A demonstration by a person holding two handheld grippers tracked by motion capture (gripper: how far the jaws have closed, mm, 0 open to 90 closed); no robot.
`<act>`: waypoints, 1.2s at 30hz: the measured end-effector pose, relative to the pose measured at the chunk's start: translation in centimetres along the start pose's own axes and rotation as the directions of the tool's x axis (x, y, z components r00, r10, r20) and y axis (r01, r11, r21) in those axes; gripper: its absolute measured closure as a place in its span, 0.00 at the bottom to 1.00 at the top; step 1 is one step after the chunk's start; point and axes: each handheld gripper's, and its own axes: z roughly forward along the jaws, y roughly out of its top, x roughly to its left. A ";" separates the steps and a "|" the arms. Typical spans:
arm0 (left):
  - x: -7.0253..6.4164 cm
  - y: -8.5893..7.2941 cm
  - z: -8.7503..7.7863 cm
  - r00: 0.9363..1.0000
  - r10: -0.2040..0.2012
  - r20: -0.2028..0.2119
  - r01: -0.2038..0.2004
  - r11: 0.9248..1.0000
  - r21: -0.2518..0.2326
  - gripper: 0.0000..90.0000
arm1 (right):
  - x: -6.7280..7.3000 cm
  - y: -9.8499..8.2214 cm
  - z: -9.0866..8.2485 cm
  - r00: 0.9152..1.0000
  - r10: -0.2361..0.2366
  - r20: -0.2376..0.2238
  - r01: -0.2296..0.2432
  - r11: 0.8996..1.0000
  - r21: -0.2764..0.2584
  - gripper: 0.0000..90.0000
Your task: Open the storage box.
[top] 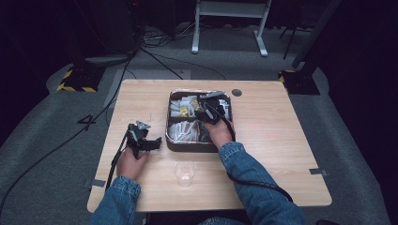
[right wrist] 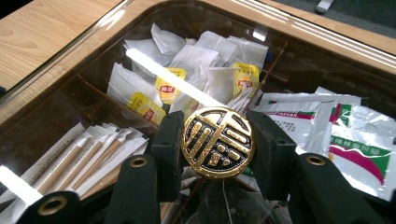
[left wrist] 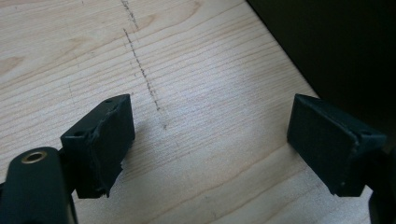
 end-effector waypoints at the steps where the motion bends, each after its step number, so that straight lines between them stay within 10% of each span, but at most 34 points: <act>1: 0.0 0.0 0.0 1.000 0.001 0.001 -0.001 1.000 0.001 0.17 | 0.0 0.1 -0.1 1.000 0.001 -0.001 -0.001 1.000 -0.002 0.65; 36: 0.2 0.1 0.1 1.000 0.021 0.016 -0.021 1.000 0.002 0.17 | -2.9 2.0 -8.2 1.000 -0.026 0.004 0.026 0.996 -0.086 0.65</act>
